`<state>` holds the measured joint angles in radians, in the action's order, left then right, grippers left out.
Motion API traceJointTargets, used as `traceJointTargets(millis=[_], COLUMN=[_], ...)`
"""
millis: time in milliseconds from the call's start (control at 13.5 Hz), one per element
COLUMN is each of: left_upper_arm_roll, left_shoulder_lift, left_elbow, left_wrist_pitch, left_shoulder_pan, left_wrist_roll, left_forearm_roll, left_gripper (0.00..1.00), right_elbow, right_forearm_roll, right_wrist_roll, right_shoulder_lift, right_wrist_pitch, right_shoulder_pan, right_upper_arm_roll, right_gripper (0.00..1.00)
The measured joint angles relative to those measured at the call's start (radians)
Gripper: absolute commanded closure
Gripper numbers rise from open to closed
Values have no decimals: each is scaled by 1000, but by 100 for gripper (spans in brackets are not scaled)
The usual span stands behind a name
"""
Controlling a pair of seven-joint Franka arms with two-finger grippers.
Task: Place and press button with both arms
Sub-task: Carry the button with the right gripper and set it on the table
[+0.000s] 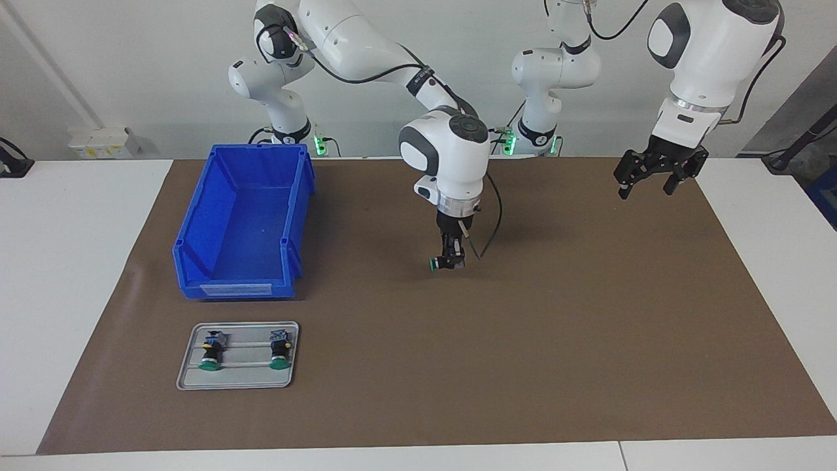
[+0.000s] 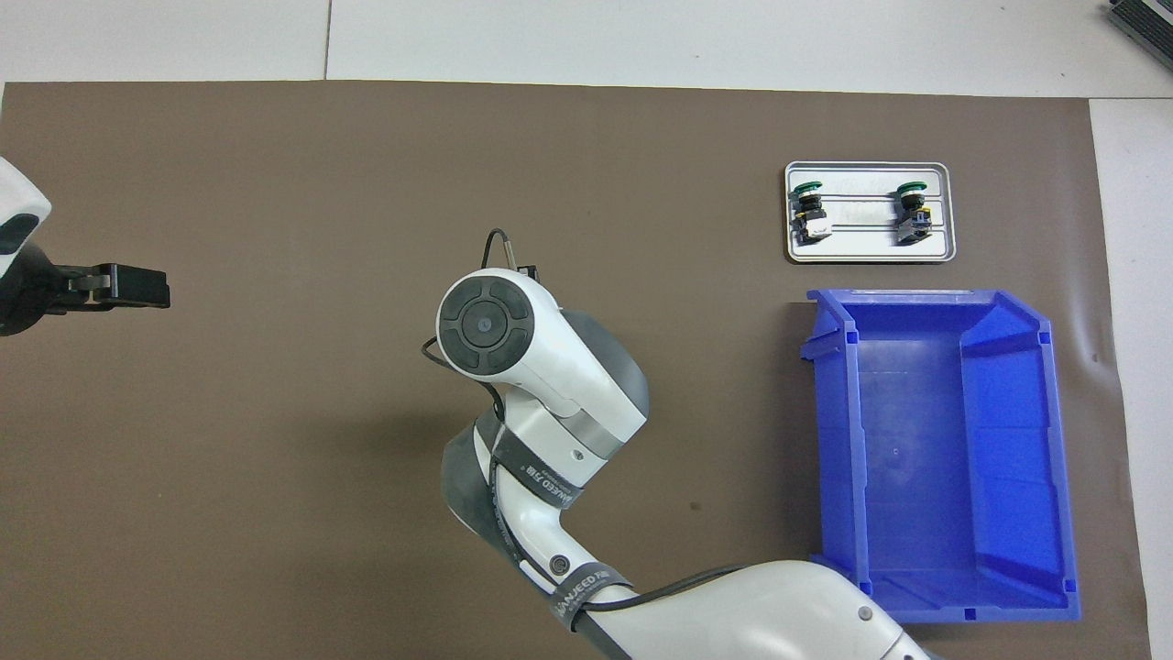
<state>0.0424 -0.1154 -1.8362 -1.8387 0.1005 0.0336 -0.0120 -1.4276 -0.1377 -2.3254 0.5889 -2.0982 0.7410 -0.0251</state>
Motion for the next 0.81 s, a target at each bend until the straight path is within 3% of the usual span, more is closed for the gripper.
traceJointTargets(millis=[296, 741, 815], left_upper_arm_roll=[1, -4, -4], left_shoulder_lift=[0, 0, 0], left_elbow=[-6, -7, -7], left_wrist_pitch=[-13, -17, -18], left_shoulder_pan=[-1, -1, -1], left_wrist_roll=[-30, -87, -99], left_forearm_roll=[38, 41, 42], left_gripper=[0, 0, 0], right_elbow=[9, -15, -24], right_forearm_roll=[41, 54, 54], right_wrist_roll=[-64, -64, -64], right_shoulder_lift=[49, 54, 54], right_wrist_pitch=[-97, -97, -97], right_shoulder_pan=[14, 12, 13], right_upper_arm_roll=[2, 2, 2], right_gripper=[100, 100, 78])
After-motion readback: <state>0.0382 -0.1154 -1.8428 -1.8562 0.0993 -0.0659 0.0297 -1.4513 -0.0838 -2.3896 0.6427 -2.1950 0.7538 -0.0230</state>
